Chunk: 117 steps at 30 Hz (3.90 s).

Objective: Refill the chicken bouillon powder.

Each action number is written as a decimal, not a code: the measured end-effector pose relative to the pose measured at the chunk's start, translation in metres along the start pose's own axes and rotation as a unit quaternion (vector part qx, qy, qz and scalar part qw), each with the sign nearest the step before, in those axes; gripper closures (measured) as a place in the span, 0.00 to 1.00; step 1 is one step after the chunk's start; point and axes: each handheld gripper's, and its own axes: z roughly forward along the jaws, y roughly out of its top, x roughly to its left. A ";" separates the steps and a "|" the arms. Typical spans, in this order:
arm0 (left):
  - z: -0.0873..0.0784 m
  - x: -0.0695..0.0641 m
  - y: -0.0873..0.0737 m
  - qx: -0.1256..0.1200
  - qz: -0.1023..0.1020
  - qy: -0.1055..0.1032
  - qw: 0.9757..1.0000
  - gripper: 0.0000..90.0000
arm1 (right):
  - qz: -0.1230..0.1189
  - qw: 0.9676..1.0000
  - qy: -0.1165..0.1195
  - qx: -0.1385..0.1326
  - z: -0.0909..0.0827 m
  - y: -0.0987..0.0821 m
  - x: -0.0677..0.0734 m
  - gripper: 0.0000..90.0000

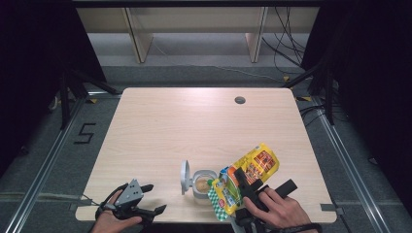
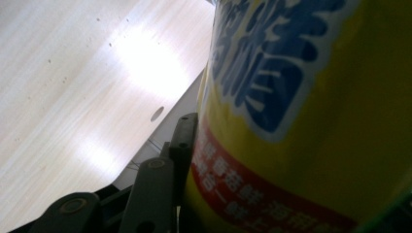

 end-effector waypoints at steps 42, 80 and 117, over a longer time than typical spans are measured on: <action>-0.001 -0.001 0.000 0.006 -0.005 0.000 1.000 0.19 | 0.003 1.000 0.008 -0.008 0.001 0.003 0.000 0.71; 0.000 0.000 0.000 0.001 0.002 0.000 1.000 0.19 | 0.015 1.000 0.008 -0.013 0.002 0.000 0.001 0.71; 0.000 -0.002 0.000 0.010 -0.009 0.000 1.000 0.19 | 0.209 0.973 0.024 -0.099 0.014 -0.023 0.015 0.73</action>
